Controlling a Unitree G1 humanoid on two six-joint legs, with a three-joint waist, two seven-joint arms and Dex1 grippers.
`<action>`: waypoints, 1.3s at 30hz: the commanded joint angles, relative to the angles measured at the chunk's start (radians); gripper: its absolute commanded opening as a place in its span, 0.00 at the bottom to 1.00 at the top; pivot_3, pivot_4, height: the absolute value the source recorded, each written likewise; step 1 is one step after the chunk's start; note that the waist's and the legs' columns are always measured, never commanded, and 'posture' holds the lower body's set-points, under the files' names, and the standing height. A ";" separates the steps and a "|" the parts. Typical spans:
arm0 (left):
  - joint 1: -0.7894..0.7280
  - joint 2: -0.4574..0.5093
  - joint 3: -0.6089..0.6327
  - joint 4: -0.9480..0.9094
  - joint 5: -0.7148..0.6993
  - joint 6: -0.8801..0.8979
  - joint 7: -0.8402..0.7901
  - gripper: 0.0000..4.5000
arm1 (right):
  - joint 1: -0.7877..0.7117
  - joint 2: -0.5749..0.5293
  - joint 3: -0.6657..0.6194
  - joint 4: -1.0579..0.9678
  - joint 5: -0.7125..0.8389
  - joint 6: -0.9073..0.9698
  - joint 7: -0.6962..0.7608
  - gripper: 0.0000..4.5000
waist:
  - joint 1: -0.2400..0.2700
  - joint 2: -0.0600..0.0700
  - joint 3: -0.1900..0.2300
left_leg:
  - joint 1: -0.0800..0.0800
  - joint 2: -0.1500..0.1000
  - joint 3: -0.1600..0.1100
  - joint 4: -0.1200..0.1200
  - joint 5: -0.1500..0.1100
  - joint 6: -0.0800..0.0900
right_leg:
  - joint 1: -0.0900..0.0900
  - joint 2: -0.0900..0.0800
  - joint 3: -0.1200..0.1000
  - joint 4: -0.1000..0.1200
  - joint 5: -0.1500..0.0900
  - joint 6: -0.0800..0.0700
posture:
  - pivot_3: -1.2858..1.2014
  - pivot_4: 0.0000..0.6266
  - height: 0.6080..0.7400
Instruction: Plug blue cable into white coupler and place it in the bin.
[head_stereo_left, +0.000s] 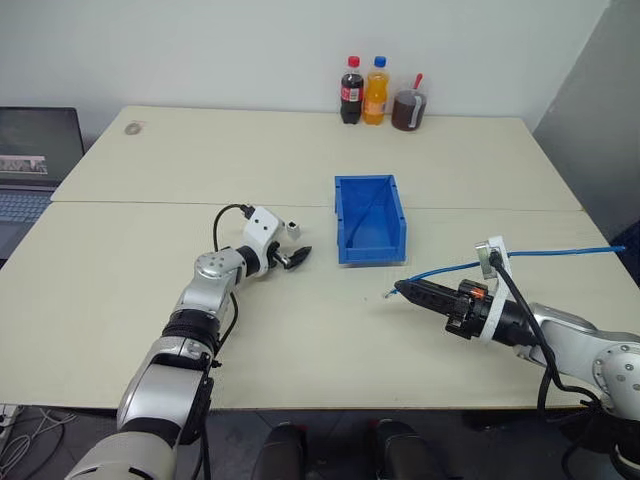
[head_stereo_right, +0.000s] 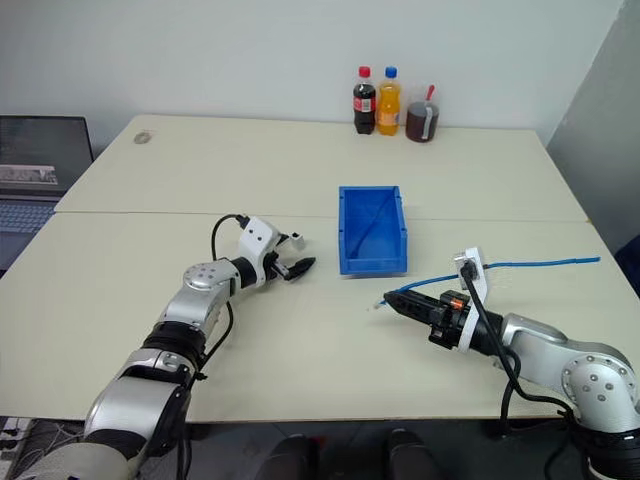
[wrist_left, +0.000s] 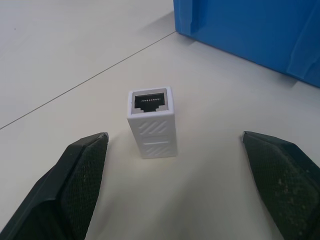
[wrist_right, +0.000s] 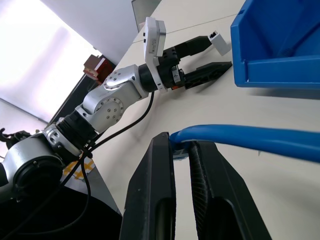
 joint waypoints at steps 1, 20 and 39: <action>-0.043 -0.006 0.018 0.100 0.020 -0.039 -0.024 1.00 | 0.004 -0.006 -0.032 -0.046 0.037 -0.010 -0.020 0.03 | -0.001 0.000 0.000 | 0.000 0.000 0.000 0.000 0.000 0.000 | 0.000 0.000 0.000 0.000 0.000 0.000 | 0.52 0.24 1.00; -0.146 -0.023 0.068 0.268 0.036 -0.061 -0.108 0.32 | 0.016 0.013 -0.035 -0.036 0.047 -0.029 -0.074 0.03 | -0.002 0.000 0.000 | 0.000 -0.001 0.000 0.000 0.001 0.001 | 0.000 0.000 0.000 0.000 0.001 0.000 | 0.52 0.24 1.00; 0.424 0.183 -0.113 -0.795 -0.117 0.219 -0.618 0.17 | -0.204 0.016 0.261 -0.042 -0.506 -0.110 0.290 0.03 | -0.012 0.003 -0.001 | 0.003 0.005 0.000 -0.002 0.001 0.001 | 0.000 0.000 0.001 0.002 -0.001 -0.003 | 0.52 0.24 1.00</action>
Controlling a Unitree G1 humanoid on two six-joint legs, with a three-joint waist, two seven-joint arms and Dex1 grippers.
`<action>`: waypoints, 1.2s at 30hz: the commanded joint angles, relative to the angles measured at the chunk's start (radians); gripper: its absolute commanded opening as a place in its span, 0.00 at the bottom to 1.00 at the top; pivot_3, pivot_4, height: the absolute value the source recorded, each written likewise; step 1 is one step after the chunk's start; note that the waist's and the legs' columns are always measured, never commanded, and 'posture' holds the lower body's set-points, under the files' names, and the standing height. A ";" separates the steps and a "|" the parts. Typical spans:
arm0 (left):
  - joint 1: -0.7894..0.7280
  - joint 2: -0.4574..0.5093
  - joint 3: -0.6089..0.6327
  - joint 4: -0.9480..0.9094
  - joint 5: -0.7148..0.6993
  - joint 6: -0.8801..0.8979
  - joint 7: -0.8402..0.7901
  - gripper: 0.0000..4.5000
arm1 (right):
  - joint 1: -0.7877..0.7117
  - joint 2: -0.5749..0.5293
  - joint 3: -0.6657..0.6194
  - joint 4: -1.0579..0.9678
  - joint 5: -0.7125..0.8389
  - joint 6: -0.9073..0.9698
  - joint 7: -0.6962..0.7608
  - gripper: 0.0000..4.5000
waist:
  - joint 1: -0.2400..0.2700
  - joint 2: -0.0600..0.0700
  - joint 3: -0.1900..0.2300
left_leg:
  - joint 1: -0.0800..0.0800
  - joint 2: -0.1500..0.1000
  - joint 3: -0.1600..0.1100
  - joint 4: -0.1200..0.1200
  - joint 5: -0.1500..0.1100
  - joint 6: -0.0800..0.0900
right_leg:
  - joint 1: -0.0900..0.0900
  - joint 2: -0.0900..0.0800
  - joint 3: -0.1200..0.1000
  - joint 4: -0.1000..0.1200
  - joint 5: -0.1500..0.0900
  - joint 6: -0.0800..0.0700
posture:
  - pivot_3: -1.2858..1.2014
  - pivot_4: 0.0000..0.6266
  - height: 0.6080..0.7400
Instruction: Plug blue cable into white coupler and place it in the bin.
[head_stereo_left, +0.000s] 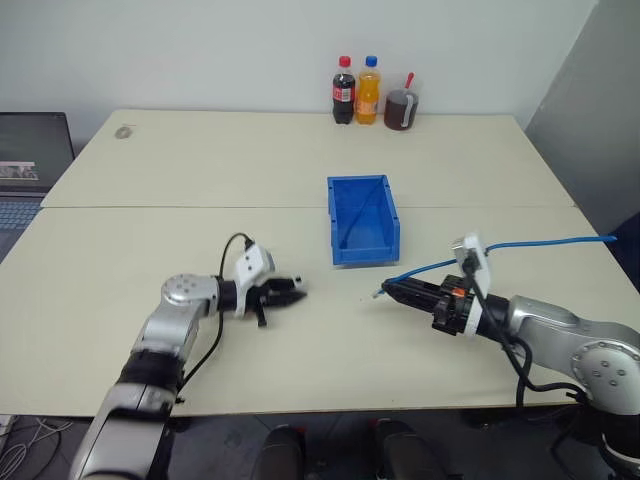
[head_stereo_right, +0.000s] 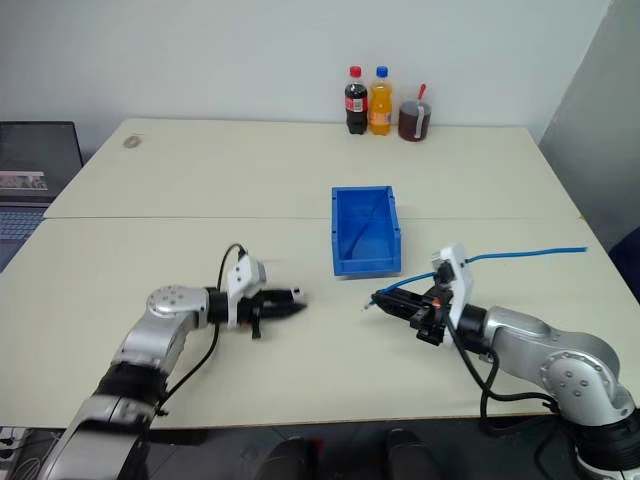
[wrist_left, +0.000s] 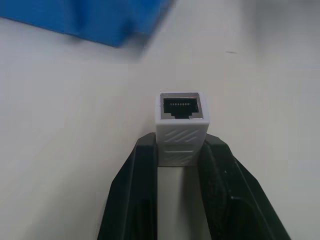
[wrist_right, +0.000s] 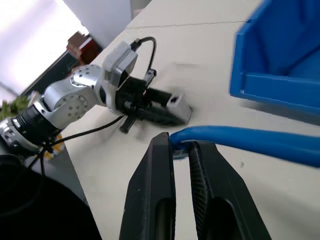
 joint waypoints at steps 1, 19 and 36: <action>0.009 -0.010 -0.056 -0.108 0.002 -0.007 -0.023 0.17 | -0.068 0.017 0.100 0.003 -0.175 -0.077 0.135 0.03 | 0.017 0.000 0.000 | 0.000 -0.001 -0.001 0.000 0.000 0.000 | 0.000 0.000 -0.001 0.000 0.000 0.000 | 0.52 0.24 1.00; -0.033 -0.098 -0.148 0.067 0.079 -0.199 -0.025 0.17 | -0.094 0.110 0.314 0.184 -0.688 -0.334 0.399 0.03 | 0.022 0.000 0.000 | 0.001 -0.003 0.002 0.002 0.001 0.001 | 0.001 0.001 0.000 -0.001 0.001 0.000 | 0.52 0.24 1.00; -0.032 -0.108 -0.152 0.066 0.081 -0.188 -0.011 0.17 | -0.097 0.144 0.340 0.205 -0.801 -0.333 0.486 0.03 | 0.022 0.000 -0.001 | 0.004 -0.004 0.002 0.001 0.001 0.001 | 0.004 0.001 0.000 -0.001 0.001 0.000 | 0.52 0.24 1.00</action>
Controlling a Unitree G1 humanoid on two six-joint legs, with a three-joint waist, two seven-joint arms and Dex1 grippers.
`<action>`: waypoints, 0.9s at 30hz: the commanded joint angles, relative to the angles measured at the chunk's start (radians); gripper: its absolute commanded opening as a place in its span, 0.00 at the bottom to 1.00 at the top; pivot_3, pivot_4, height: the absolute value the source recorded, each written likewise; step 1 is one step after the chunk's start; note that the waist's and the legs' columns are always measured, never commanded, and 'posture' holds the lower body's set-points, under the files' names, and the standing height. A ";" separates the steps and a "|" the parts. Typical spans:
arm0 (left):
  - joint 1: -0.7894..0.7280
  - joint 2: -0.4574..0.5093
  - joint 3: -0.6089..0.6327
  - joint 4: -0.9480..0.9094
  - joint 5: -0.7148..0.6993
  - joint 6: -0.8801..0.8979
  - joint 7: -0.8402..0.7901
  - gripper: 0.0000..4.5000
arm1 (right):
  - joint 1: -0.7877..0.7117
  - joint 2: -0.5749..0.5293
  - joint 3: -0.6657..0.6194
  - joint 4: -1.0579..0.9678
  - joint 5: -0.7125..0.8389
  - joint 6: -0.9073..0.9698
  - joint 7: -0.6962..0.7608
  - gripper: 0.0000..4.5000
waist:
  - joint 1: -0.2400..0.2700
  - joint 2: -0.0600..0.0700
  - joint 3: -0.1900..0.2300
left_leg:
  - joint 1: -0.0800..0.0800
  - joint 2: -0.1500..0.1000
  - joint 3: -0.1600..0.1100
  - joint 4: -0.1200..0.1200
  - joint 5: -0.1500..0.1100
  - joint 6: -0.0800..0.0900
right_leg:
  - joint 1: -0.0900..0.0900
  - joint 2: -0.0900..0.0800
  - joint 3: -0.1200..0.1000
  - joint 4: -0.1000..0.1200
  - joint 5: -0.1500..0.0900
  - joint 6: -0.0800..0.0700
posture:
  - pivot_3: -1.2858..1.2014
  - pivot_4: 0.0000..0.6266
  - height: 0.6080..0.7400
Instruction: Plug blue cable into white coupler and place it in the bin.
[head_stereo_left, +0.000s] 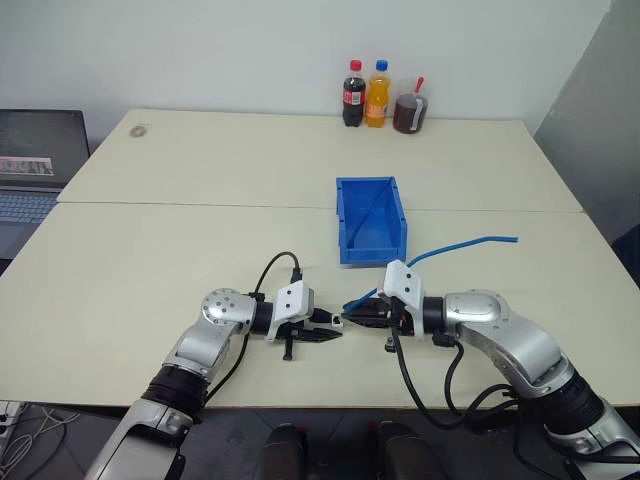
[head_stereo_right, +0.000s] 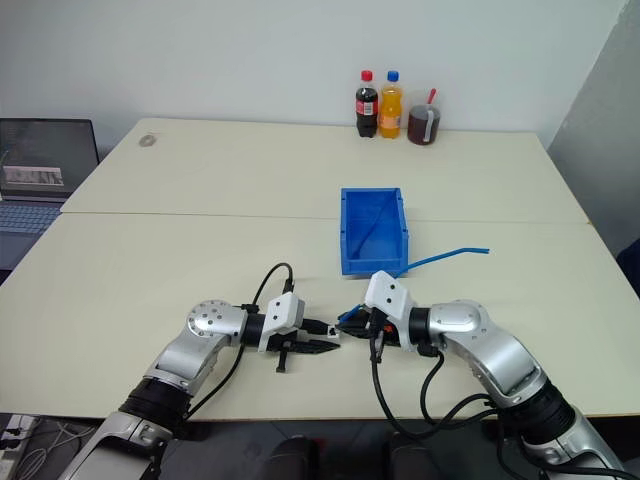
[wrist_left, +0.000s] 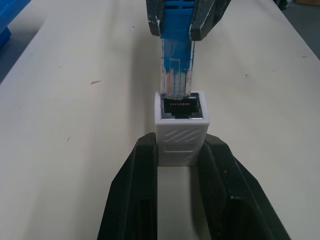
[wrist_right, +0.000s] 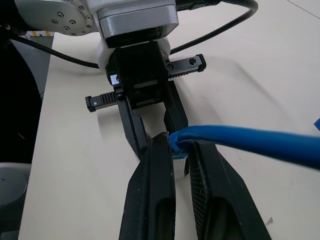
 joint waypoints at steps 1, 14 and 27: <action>0.008 -0.019 -0.031 -0.001 0.016 0.012 0.005 0.17 | -0.008 0.011 0.023 0.011 -0.034 -0.004 0.031 0.03 | 0.000 0.000 0.000 | 0.000 0.000 0.000 0.000 0.000 0.000 | 0.001 0.000 0.000 0.000 0.000 0.000 | 0.52 0.24 1.00; 0.019 -0.026 -0.027 -0.020 0.019 0.028 0.022 0.17 | -0.047 0.028 0.084 0.086 -0.140 -0.019 0.082 0.03 | 0.000 0.001 -0.001 | 0.011 -0.001 -0.001 -0.001 0.000 0.000 | 0.012 -0.001 -0.001 -0.002 -0.001 -0.001 | 0.52 0.24 1.00; 0.054 -0.021 -0.020 -0.069 0.014 0.049 0.047 0.17 | -0.108 0.041 0.080 0.160 -0.177 -0.026 0.131 0.03 | -0.002 0.002 -0.002 | 0.016 0.000 0.000 -0.002 0.000 0.000 | 0.015 -0.001 0.000 -0.002 -0.001 -0.001 | 0.52 0.24 1.00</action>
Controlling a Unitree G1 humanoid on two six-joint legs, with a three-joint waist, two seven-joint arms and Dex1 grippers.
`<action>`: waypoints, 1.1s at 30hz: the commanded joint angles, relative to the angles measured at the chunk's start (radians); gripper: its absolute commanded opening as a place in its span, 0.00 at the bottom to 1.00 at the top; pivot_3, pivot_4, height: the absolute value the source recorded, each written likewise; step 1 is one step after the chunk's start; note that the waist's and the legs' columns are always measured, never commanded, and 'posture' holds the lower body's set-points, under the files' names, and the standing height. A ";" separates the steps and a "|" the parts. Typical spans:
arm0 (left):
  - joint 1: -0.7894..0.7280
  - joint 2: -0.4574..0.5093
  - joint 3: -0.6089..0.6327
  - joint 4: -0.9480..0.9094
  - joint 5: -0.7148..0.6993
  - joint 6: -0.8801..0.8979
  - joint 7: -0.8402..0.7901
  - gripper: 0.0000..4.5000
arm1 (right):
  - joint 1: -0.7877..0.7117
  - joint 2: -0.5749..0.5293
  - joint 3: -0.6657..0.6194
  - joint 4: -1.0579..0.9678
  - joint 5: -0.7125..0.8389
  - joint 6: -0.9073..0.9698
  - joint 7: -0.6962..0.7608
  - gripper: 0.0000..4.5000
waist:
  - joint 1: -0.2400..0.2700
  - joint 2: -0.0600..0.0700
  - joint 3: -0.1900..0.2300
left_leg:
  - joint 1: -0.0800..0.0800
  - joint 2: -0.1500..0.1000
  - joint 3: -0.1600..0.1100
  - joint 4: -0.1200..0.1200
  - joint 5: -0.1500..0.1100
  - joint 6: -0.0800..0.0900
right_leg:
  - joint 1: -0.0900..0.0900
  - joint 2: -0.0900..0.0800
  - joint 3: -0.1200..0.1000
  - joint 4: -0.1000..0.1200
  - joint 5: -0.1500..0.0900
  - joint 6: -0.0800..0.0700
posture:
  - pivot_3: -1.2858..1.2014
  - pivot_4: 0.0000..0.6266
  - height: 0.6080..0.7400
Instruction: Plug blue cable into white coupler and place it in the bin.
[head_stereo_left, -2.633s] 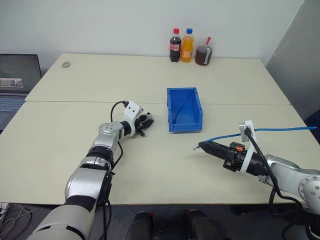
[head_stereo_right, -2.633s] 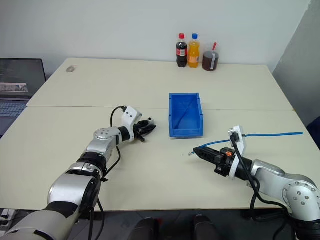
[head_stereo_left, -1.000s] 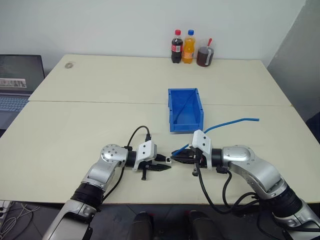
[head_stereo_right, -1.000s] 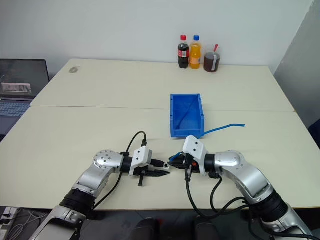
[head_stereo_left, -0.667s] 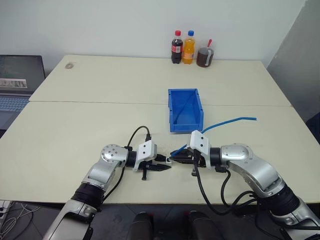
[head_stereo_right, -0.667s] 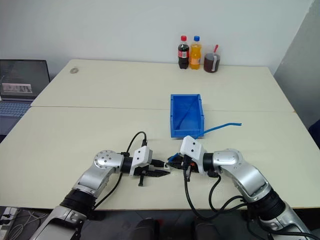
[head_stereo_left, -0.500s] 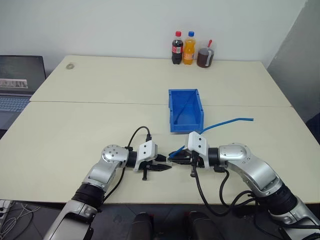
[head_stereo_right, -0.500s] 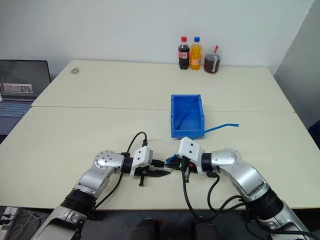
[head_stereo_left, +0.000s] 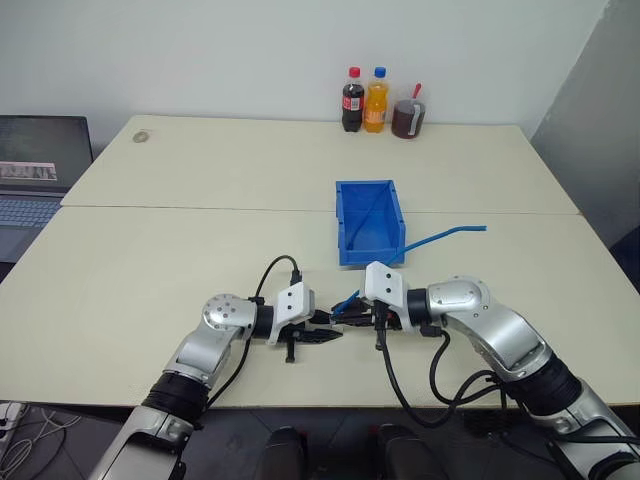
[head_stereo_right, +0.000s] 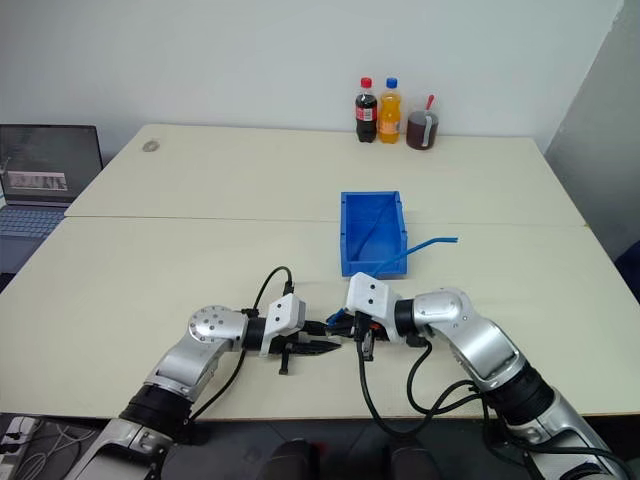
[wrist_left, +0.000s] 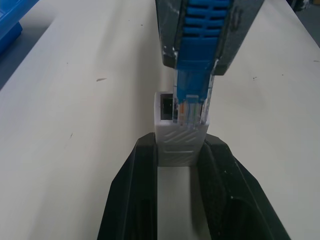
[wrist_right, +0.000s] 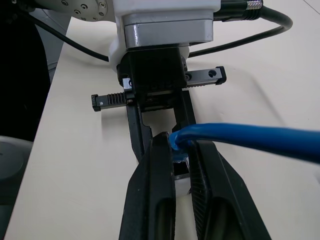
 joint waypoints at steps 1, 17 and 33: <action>0.016 -0.008 -0.024 -0.027 0.003 0.004 0.000 0.17 | -0.014 -0.020 0.007 0.059 -0.039 0.017 0.024 0.03 | 0.000 0.000 0.000 | 0.000 0.000 0.000 0.000 0.000 0.000 | 0.000 0.000 0.000 0.000 0.000 0.000 | 0.52 0.24 1.00; 0.004 -0.008 -0.018 -0.004 0.007 -0.004 0.009 0.17 | -0.051 -0.061 -0.004 0.017 -0.053 0.043 0.085 0.03 | 0.001 0.000 0.000 | -0.001 -0.001 0.001 -0.001 0.000 0.000 | -0.001 -0.002 0.000 0.000 -0.001 0.000 | 0.52 0.24 1.00; -0.004 -0.009 -0.019 -0.004 0.010 -0.004 0.012 0.17 | -0.087 -0.040 0.127 0.133 -0.164 0.043 0.113 0.03 | -0.002 0.002 -0.002 | 0.001 0.000 0.000 -0.001 0.000 0.000 | -0.001 -0.001 0.000 0.000 -0.003 -0.004 | 0.52 0.24 1.00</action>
